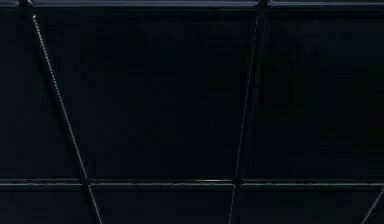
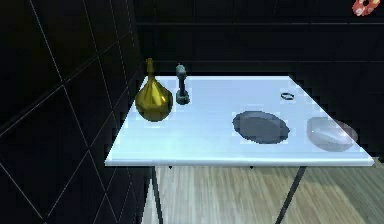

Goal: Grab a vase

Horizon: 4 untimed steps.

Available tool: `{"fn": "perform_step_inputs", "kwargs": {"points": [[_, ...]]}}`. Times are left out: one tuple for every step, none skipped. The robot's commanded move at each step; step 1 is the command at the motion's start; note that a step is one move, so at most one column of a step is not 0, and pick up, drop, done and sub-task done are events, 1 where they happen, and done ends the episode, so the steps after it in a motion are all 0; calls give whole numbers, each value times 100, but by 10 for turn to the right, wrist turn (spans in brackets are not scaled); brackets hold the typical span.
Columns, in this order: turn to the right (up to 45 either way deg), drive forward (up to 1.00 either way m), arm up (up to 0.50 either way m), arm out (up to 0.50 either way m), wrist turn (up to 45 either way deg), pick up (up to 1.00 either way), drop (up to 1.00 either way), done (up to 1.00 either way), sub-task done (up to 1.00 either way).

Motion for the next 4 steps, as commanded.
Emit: {"fn": "perform_step_inputs", "kwargs": {"points": [[0,0,50,0,0,0,0,0,0],[0,0,38,0,0,0,0,0,0],[0,0,0,50,0,0,0,0,0],[0,0,0,0,450,0,0,0,0]]}}
